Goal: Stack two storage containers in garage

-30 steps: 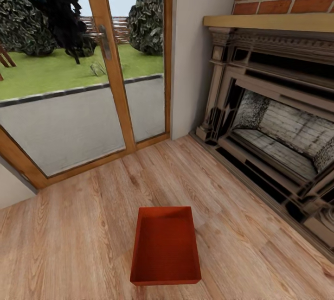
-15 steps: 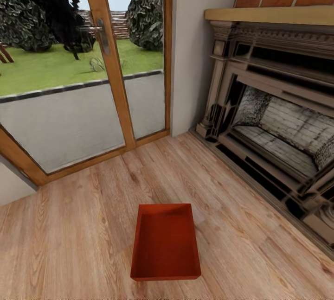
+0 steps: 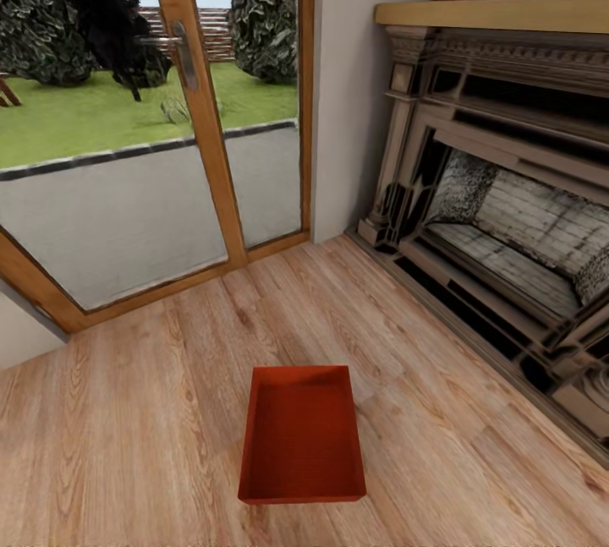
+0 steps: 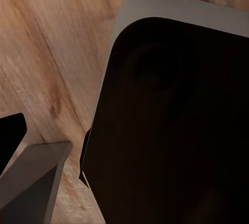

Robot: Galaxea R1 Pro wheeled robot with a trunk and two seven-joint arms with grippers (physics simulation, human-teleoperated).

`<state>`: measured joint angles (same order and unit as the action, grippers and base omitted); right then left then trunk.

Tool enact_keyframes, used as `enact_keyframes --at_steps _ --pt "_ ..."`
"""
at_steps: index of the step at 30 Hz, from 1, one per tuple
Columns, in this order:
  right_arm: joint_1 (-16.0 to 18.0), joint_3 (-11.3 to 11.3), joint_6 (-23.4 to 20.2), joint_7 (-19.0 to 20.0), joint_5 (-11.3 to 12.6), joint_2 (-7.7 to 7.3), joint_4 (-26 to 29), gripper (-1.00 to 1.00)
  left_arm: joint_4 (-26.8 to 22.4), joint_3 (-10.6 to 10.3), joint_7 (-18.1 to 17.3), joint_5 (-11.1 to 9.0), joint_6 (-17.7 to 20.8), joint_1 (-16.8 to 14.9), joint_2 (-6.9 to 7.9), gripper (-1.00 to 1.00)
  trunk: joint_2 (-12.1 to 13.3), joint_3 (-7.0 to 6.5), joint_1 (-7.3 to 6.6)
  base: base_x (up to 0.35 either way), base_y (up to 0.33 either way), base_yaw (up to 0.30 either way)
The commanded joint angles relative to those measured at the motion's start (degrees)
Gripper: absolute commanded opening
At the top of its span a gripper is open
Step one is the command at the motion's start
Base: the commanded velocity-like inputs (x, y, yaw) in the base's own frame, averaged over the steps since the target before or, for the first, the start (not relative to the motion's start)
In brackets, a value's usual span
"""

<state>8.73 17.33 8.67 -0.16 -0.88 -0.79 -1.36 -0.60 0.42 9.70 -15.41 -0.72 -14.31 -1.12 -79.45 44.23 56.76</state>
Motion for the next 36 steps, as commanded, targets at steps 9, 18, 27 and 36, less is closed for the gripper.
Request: enact_keyframes --at_steps 9,18,27,36 --pt "0.06 0.28 0.29 -0.01 0.05 0.00 -0.14 1.00 -0.01 0.02 0.17 -0.23 -0.07 -0.02 -0.02 1.00 -0.02 0.86 0.00 0.000 0.000 0.000" --pt "0.06 0.33 0.29 -0.02 0.17 0.00 -0.14 1.00 -0.01 0.02 0.15 -0.23 -0.07 -0.02 -0.02 1.00 -0.02 1.68 0.00 0.000 0.000 0.000" --pt "0.06 0.33 0.29 0.07 0.18 0.00 -0.15 1.00 -0.01 0.02 0.15 -0.23 -0.07 -0.02 -0.02 1.00 -0.02 2.50 0.00 0.000 0.000 0.000" --pt "0.06 0.33 0.28 0.00 0.18 0.00 -0.15 1.00 -0.01 0.02 0.16 -0.23 -0.07 -0.02 -0.02 1.00 -0.02 3.32 0.00 0.000 0.000 0.000"
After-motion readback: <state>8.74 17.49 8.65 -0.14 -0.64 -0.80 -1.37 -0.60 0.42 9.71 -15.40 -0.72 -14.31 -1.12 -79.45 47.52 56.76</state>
